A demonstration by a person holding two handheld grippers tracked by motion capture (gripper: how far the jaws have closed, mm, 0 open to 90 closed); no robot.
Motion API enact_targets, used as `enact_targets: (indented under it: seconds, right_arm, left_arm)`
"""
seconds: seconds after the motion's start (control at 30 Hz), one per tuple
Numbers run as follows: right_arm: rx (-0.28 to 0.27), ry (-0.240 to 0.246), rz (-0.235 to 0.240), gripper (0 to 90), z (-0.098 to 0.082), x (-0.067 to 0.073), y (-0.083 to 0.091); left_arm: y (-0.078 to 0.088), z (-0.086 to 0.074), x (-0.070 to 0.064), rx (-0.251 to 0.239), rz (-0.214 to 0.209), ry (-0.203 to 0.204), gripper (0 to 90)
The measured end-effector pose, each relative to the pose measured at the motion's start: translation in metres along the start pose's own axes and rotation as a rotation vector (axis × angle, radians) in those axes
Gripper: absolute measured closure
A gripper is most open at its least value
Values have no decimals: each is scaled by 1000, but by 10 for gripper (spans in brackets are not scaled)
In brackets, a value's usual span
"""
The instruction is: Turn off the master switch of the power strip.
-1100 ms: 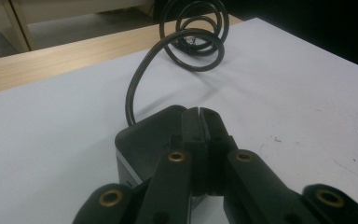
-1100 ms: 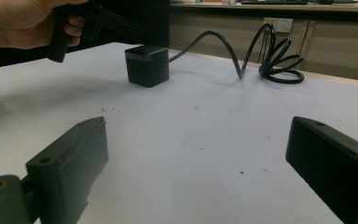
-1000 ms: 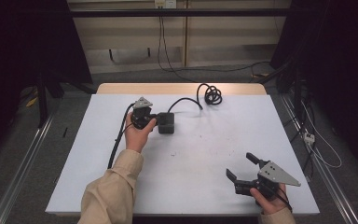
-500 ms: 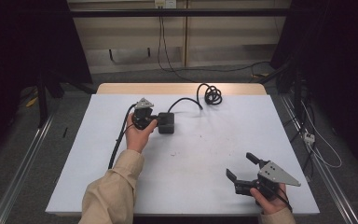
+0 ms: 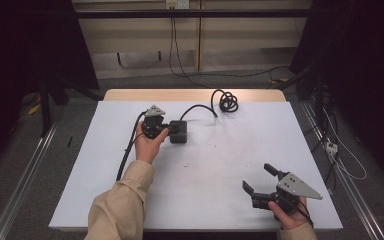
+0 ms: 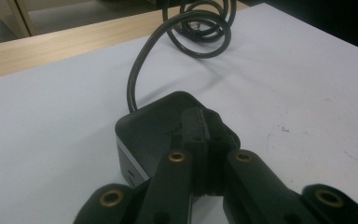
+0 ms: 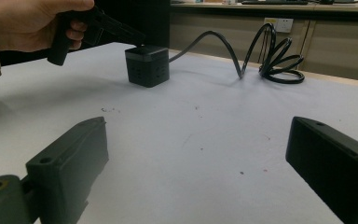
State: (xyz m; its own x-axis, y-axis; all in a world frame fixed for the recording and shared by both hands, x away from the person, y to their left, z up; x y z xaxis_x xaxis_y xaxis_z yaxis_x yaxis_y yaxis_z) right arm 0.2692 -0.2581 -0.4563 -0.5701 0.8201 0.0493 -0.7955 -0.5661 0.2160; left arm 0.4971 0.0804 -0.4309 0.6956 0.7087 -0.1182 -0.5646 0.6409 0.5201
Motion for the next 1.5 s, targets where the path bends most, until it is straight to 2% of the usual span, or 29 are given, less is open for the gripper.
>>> enact_targets:
  seconds: [0.9,1.0,1.23,1.5]
  right_arm:
    - [0,1,1,48,0,0,0]
    - [0,2,3,48,0,0,0]
    - [-1,1,3,48,0,0,0]
    - [-2,4,5,48,0,1,-1]
  left_arm:
    - [-4,-2,-1,7,-4,4,900]
    - [-4,-2,0,9,0,-14,900]
    - [-4,-2,-2,10,3,-20,900]
    - [-5,1,-3,30,10,-45,900]
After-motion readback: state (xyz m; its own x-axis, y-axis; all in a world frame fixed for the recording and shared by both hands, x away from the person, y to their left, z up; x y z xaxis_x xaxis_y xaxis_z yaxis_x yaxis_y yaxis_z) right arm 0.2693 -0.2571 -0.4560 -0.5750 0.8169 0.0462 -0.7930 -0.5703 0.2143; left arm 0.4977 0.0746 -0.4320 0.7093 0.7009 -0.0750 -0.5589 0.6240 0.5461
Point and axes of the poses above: each handheld gripper's, and its own axes: y roughly backward along the jaws, z roughly out of its top, x roughly to its left, the point moved 2 cm from there along -y, roughly forward along the jaws, and after that the axes turned 5 degrees about z, right-handed, at the moved point
